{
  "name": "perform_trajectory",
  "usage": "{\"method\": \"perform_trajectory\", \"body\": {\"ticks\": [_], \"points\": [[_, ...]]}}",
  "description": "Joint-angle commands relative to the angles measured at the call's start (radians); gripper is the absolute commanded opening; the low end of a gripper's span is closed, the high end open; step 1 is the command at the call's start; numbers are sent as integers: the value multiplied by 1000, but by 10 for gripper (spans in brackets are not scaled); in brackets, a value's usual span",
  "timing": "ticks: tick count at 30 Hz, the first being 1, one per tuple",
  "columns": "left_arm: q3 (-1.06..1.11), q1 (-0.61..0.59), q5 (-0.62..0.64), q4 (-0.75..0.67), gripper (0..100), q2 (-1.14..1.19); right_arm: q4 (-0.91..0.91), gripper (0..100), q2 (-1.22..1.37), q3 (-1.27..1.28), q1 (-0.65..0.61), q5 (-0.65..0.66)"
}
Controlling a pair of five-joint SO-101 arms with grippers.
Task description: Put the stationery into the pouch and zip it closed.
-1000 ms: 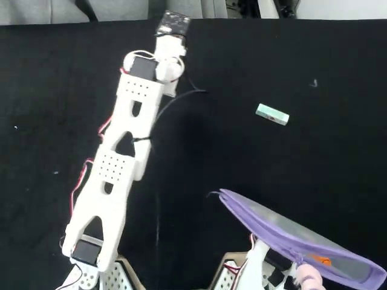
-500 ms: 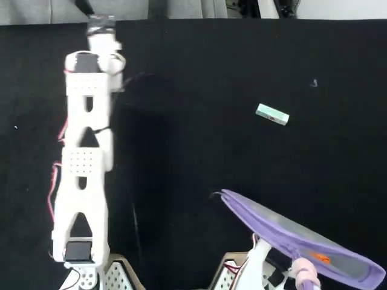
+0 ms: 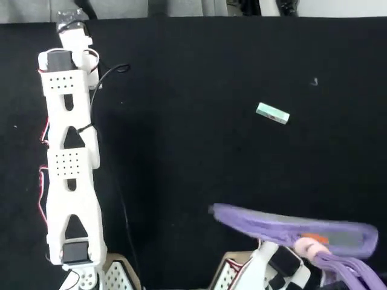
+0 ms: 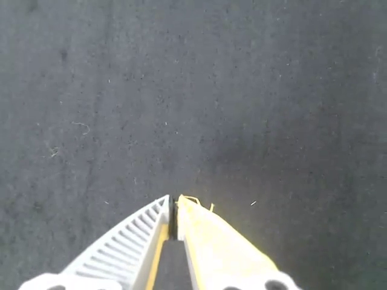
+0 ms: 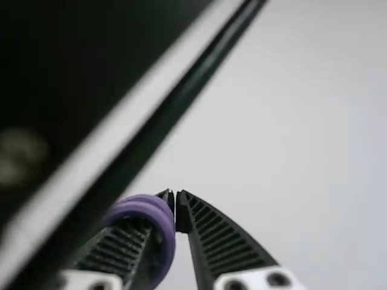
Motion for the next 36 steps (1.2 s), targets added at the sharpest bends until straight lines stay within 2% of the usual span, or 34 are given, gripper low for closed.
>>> {"method": "perform_trajectory", "body": {"ticks": [1, 8, 15, 17, 23, 29, 36], "points": [[-22, -8, 8, 3, 29, -69, -15, 11, 65, 15, 49, -2], [-21, -19, 8, 5, 29, -68, -15, 11, -82, -30, -26, -2], [-21, -44, 9, 5, 29, -66, -11, 11, -108, -31, -37, -5], [-21, -47, 9, 6, 29, -66, -11, 11, -122, -22, -80, -20], [-21, -35, 11, 6, 29, -66, 28, 11, -156, -22, -157, -140], [-22, -22, 72, 25, 29, -66, 199, 11, -108, -22, -362, -284], [-22, -21, 72, 25, 29, -66, 293, 11, -91, -22, -502, -394]]}}
